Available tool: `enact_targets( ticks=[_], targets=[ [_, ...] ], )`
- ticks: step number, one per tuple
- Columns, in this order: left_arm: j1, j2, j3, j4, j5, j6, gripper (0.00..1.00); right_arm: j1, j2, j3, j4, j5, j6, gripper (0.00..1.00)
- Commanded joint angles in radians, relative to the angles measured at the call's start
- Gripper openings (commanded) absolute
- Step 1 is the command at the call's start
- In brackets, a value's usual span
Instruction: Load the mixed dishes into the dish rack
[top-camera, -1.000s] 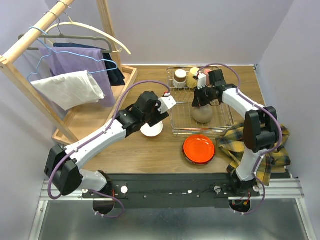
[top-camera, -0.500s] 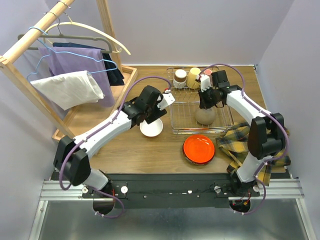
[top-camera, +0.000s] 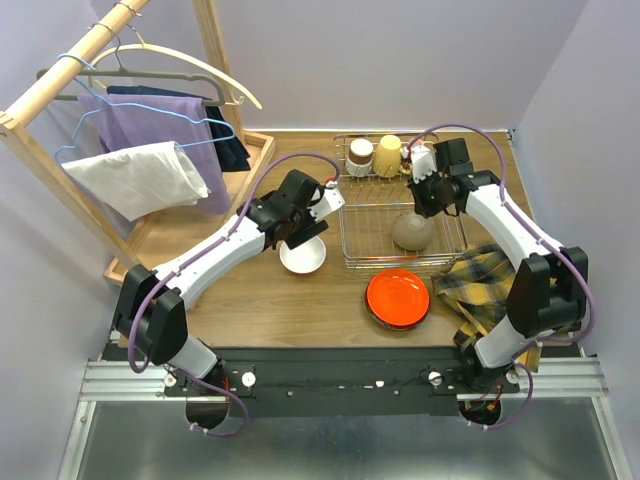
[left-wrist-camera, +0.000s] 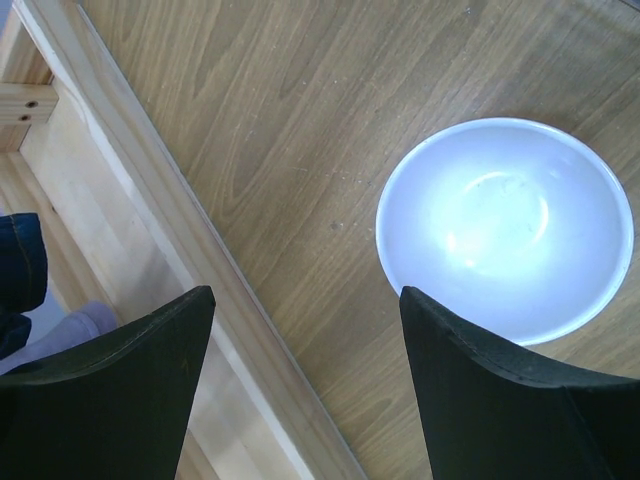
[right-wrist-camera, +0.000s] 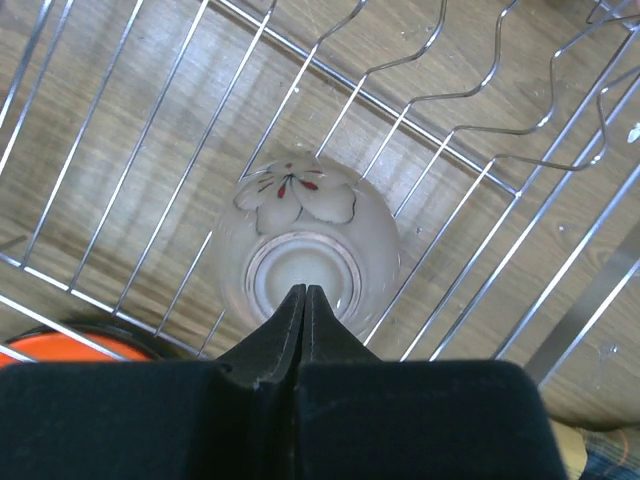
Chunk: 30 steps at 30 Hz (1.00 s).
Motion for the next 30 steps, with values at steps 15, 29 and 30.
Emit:
enact_targets(
  ticks=[15, 29, 30],
  targets=[
    [-0.034, -0.415, 0.292, -0.161, 0.226, -0.011, 0.84, 0.263, -0.153, 0.1, -0.11, -0.386, -0.272, 0.56],
    [0.083, -0.656, 0.306, -0.077, 0.013, 0.002, 0.86, 0.648, 0.012, 0.043, 0.097, -0.27, -0.434, 0.57],
    [0.092, -0.665, 0.3, -0.081, 0.039, -0.002, 0.86, 0.662, 0.048, 0.046, 0.096, -0.264, -0.448, 0.56]
  ],
)
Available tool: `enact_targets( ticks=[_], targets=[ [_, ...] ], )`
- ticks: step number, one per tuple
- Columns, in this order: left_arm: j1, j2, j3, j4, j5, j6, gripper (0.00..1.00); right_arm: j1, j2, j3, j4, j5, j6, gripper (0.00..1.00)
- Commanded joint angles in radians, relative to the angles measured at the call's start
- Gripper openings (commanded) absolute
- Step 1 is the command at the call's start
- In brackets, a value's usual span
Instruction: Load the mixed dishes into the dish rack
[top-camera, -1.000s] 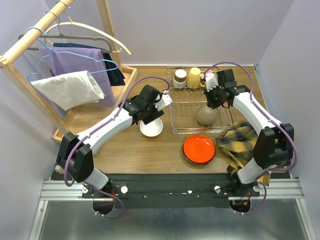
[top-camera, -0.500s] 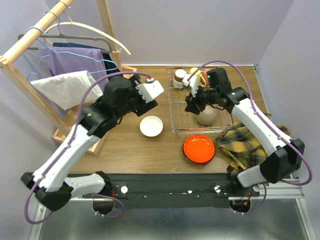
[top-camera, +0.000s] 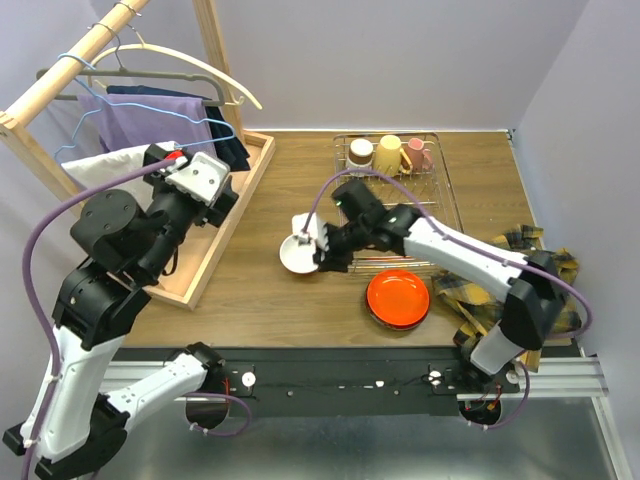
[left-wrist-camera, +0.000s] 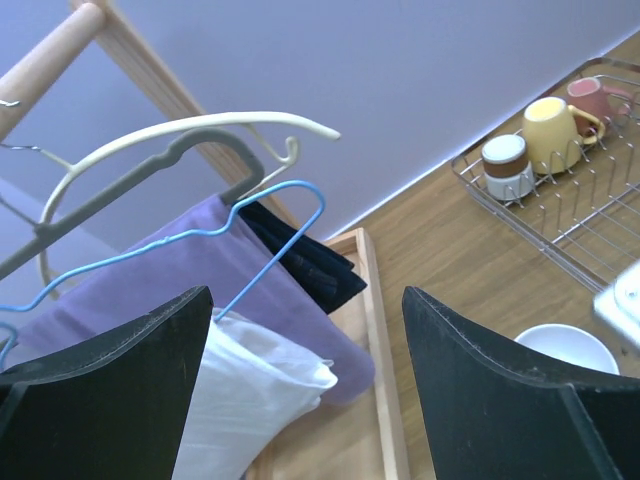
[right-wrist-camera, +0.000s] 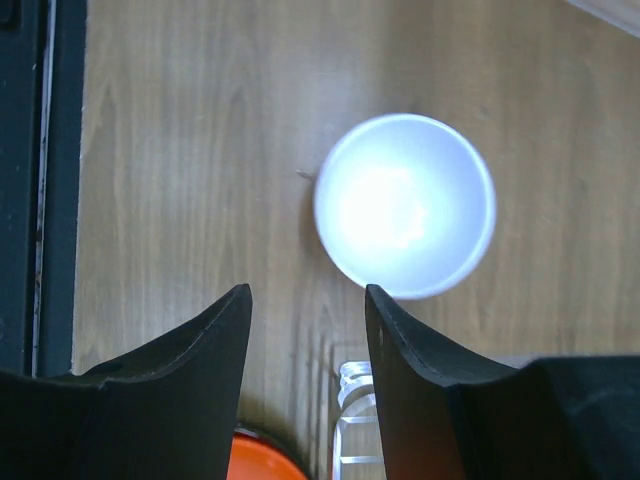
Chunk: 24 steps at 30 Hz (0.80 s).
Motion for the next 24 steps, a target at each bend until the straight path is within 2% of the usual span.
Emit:
enact_targets(
  ticks=[1, 7, 9, 17, 24],
  targets=[
    [0.058, -0.036, -0.045, 0.002, 0.018, 0.013, 0.85, 0.103, 0.105, 0.034, 0.023, 0.076, -0.154, 0.56],
    [0.171, -0.082, -0.062, -0.038, 0.168, -0.127, 0.84, 0.14, 0.224, 0.06, 0.055, 0.125, -0.185, 0.53],
    [0.21, -0.093, -0.068, -0.047, 0.175, -0.141, 0.83, 0.14, 0.244, 0.079, 0.061, 0.128, -0.185, 0.52],
    [0.251, -0.13, -0.117, -0.064, 0.163, -0.11, 0.83, 0.143, 0.319, 0.086, 0.085, 0.177, -0.191, 0.5],
    [0.262, -0.137, -0.146, -0.065, 0.153, -0.069, 0.86, 0.142, 0.349, 0.086, 0.081, 0.193, -0.188, 0.38]
  ],
)
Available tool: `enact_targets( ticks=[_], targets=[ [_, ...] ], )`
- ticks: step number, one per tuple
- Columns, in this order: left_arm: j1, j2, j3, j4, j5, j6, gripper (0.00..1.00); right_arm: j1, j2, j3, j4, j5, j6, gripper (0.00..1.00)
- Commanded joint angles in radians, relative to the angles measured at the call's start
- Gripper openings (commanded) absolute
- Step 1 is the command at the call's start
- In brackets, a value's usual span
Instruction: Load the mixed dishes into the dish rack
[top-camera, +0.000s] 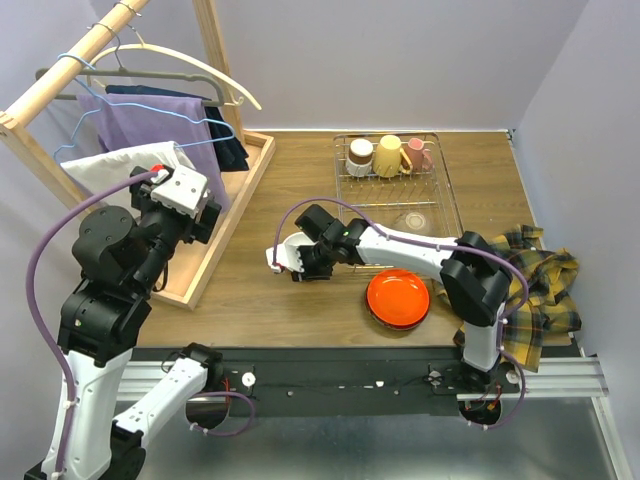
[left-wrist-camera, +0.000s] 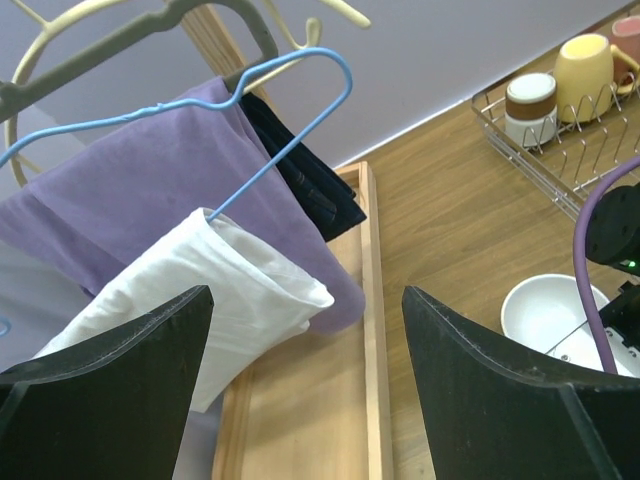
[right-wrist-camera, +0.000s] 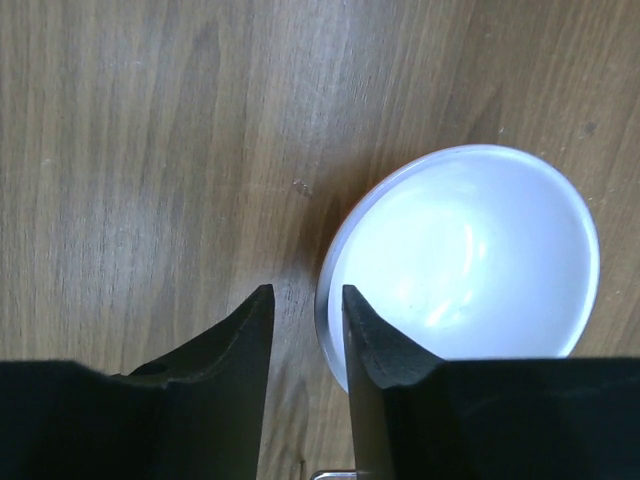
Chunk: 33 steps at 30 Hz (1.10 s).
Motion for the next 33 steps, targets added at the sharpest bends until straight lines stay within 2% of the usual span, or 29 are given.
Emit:
enact_targets(
  ticks=[1, 3, 9, 12, 13, 20, 23, 27, 30, 33],
  targets=[
    [0.01, -0.01, -0.011, -0.015, 0.014, 0.026, 0.86, 0.006, 0.024, 0.027, 0.011, 0.028, -0.01, 0.36],
    [0.01, -0.012, -0.011, -0.012, 0.016, 0.027, 0.86, 0.006, 0.026, 0.025, 0.011, 0.031, -0.004, 0.34],
    [0.018, -0.015, -0.007, -0.009, 0.025, 0.032, 0.87, 0.014, 0.029, 0.004, 0.01, 0.048, -0.018, 0.19],
    [0.021, -0.016, 0.001, -0.007, 0.034, 0.038, 0.87, 0.023, 0.033, 0.002, 0.004, 0.056, -0.027, 0.08],
    [0.021, -0.016, 0.005, -0.004, 0.039, 0.038, 0.87, 0.029, 0.033, 0.005, -0.007, 0.06, -0.029, 0.01],
    [0.024, -0.001, 0.05, 0.0, 0.109, 0.041, 0.87, 0.066, -0.03, 0.143, -0.08, 0.051, 0.058, 0.01],
    [0.022, -0.002, 0.053, 0.008, 0.247, 0.076, 0.84, 0.066, -0.069, 0.263, -0.134, 0.053, 0.188, 0.0],
    [0.022, -0.032, -0.007, 0.104, 0.307, 0.115, 0.83, 0.045, -0.131, 0.358, -0.165, 0.038, 0.374, 0.01],
    [0.021, 0.026, 0.008, 0.097, 0.312, 0.142, 0.81, -0.003, -0.19, 0.363, -0.173, 0.012, 0.491, 0.01],
    [0.007, 0.137, 0.074, 0.072, 0.294, 0.139, 0.79, -0.131, -0.255, 0.324, -0.141, -0.065, 0.635, 0.01]
  ],
)
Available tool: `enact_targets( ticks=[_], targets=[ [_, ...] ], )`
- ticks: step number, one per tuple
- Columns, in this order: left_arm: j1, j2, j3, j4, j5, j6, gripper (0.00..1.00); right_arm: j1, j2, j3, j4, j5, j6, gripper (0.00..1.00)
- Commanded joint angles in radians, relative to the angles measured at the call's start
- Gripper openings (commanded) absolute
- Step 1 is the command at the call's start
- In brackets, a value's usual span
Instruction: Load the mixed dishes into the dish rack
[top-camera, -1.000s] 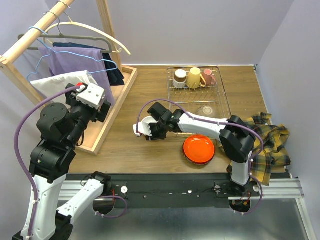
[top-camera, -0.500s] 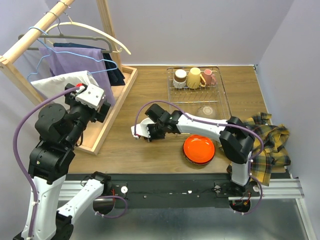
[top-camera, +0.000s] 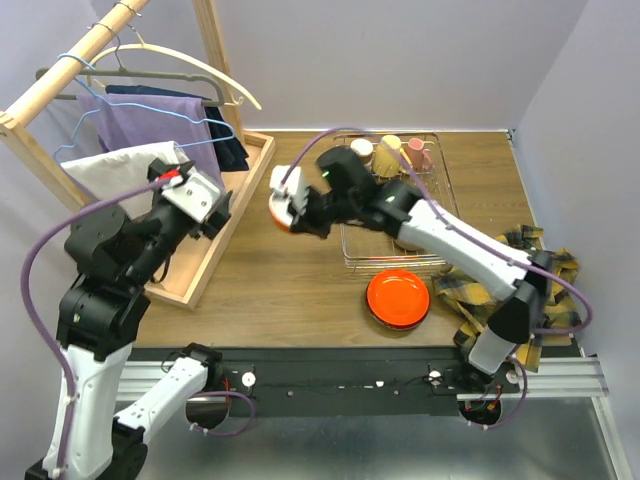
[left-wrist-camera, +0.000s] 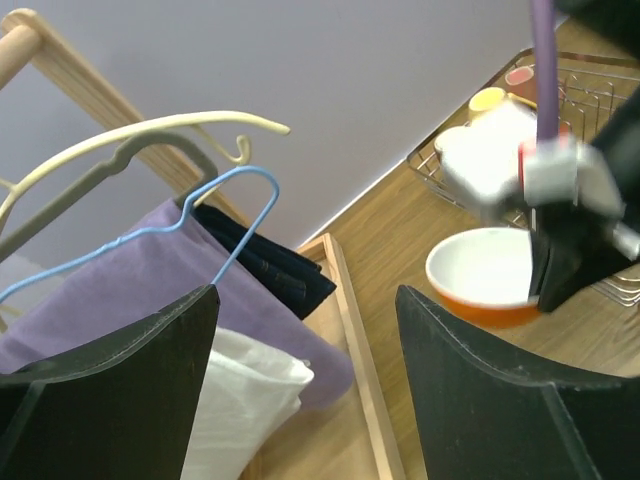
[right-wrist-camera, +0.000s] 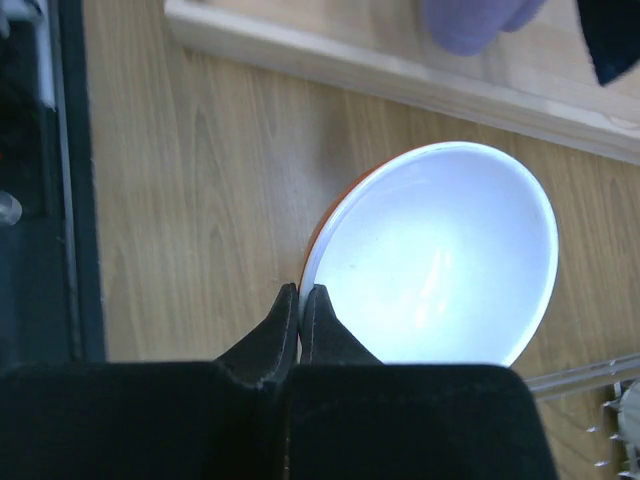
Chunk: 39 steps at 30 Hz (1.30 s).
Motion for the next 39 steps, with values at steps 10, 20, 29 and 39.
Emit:
enact_targets(
  ticks=[10, 20, 29, 39],
  targets=[
    [-0.419, 0.53, 0.254, 0.051, -0.366, 0.037, 0.83, -0.697, -0.252, -0.278, 0.265, -0.531, 0.677, 0.01],
    [-0.491, 0.679, 0.11, 0.094, -0.481, -0.168, 0.92, -0.819, -0.222, -0.634, 0.832, -0.8, 1.113, 0.01],
    [-0.45, 0.698, 0.066, 0.114, -0.477, -0.19, 0.92, -0.82, -0.113, -0.845, 1.285, -0.765, 1.494, 0.0],
    [-0.428, 0.678, 0.014, 0.175, -0.441, -0.157, 0.92, -0.82, -0.001, -0.909, 1.345, -0.694, 1.565, 0.01]
  ],
)
